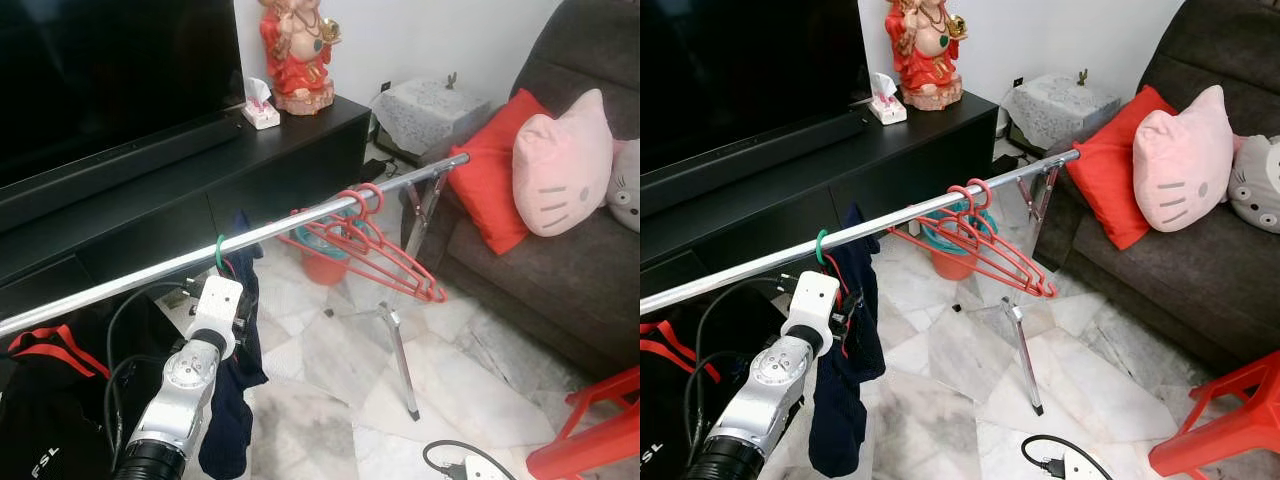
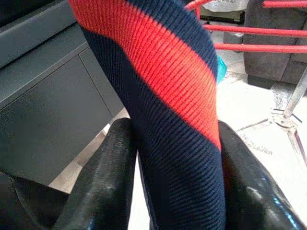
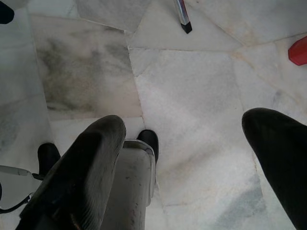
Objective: Hang hanger
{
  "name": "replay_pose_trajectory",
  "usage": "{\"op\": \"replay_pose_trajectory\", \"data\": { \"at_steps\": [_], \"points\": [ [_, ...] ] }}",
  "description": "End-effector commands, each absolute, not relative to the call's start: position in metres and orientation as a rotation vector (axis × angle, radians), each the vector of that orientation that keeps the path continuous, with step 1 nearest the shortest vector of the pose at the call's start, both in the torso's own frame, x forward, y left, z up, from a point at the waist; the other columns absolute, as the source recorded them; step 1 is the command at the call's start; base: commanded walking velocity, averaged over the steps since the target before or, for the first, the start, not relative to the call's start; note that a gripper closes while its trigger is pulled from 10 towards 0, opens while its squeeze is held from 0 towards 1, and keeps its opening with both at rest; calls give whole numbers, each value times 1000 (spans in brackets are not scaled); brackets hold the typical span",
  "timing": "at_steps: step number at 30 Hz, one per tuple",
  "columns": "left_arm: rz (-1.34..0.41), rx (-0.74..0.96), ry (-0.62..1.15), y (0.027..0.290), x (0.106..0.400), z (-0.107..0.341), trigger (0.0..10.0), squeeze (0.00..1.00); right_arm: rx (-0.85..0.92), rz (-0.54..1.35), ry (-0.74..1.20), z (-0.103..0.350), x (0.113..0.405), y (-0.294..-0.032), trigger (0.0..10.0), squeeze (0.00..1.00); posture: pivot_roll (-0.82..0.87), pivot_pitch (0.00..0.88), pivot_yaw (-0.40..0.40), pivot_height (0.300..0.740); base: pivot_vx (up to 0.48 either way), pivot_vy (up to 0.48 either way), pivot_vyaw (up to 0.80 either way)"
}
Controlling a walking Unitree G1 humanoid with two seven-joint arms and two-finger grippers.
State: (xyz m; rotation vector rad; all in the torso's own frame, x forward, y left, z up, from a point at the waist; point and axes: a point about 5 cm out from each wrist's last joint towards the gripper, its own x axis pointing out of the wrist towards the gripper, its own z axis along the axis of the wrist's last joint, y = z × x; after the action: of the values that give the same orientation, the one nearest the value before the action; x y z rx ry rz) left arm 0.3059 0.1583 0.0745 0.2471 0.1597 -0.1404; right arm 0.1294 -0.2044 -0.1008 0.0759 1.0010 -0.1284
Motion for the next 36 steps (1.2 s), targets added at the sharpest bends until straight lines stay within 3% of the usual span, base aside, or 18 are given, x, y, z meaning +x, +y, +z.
{"op": "replay_pose_trajectory", "data": {
  "at_steps": [1, 35, 36],
  "points": [
    [-144, 278, 150, 158, 308, 76, 0, 0, 83, -133, 1005, -101, 128, -203, 10000, 0, 120, 0, -18, 740, 0, 0, 0],
    [-146, 282, 114, 154, 310, 81, 0, 0, 88, -136, 1003, -101, 129, -204, 10000, 0, 130, 0, -23, 740, 0, 0, 0],
    [-158, 284, 127, 152, 309, 79, 4275, 0, 88, -136, 1003, -101, 129, -204, 10000, 0, 129, 0, -22, 740, 0, 0, 0]
  ]
}}
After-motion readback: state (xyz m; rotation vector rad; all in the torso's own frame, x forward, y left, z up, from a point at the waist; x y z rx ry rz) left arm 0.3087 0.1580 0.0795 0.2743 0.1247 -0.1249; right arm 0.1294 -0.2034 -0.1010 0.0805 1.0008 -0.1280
